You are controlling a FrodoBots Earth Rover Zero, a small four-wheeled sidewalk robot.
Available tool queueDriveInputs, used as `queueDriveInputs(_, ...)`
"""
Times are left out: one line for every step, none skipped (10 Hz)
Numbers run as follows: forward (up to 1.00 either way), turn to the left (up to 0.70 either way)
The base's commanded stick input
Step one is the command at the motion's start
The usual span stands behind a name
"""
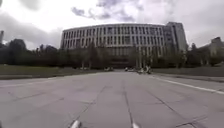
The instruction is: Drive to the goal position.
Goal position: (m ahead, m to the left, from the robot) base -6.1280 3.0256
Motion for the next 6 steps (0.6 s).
queueDriveInputs(1.0, -0.04)
queueDriveInputs(1.0, -0.19)
queueDriveInputs(1.0, -0.29)
queueDriveInputs(1.0, -0.29)
queueDriveInputs(1.0, -0.2)
queueDriveInputs(1.0, 0.0)
